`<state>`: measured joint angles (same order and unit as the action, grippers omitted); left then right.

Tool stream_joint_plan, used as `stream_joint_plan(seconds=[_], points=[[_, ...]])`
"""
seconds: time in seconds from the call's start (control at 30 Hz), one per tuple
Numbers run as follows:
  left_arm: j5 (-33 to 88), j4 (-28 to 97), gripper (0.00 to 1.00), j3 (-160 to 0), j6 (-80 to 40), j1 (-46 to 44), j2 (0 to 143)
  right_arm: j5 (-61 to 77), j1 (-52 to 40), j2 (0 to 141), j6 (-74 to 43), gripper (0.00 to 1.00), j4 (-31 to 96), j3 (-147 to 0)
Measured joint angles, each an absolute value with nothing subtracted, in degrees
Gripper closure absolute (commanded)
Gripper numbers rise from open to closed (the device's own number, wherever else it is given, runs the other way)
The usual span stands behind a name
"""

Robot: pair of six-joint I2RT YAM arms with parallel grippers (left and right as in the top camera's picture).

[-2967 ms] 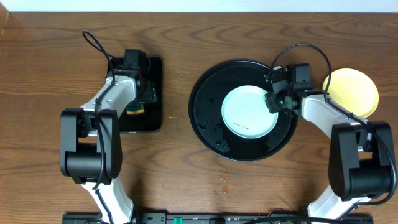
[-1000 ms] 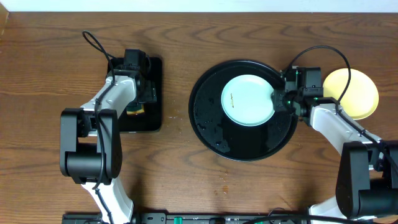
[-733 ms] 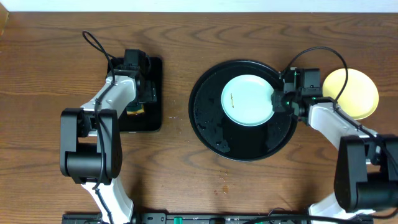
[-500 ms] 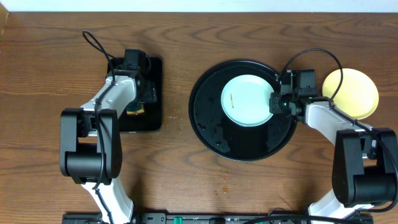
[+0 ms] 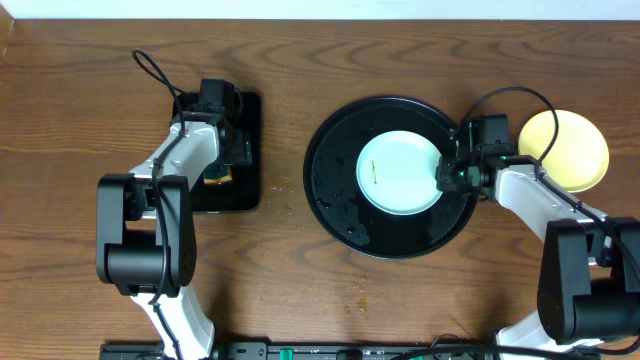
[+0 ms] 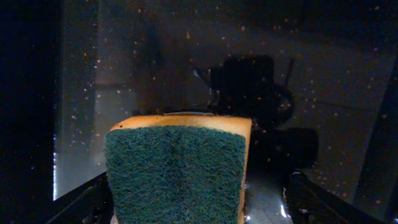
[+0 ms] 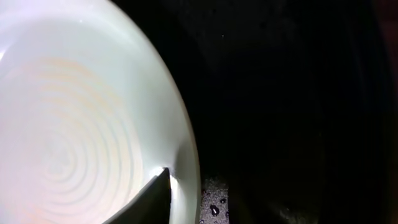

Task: Clean dirty plates on tray and stack at the side

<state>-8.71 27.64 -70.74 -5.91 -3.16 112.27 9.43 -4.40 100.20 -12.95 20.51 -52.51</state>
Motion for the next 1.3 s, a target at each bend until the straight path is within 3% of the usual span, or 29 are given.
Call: stream_joint_plan(seconds=[0.47,0.63,0.93,1.3], points=[[-8.7,27.6,0.14,-70.7,-5.9,-3.2,112.3,9.5,-6.1,100.2,-23.5,0.84,18.8,-51.9],[-8.7,27.6,0.14,-70.7,-5.9,-3.2,112.3,9.4,-6.1,100.2,-21.9,0.75,17.7,-51.9],[-8.7,27.6,0.14,-70.7,-5.9,-3.2,112.3,8.0,-6.1,100.2,-15.9,0.75,14.4,-51.8],[-8.5,30.0,0.15,-70.9,-5.9,-3.2,112.2,7.7,-6.1,100.2,-14.8,0.67,14.3,-51.7]])
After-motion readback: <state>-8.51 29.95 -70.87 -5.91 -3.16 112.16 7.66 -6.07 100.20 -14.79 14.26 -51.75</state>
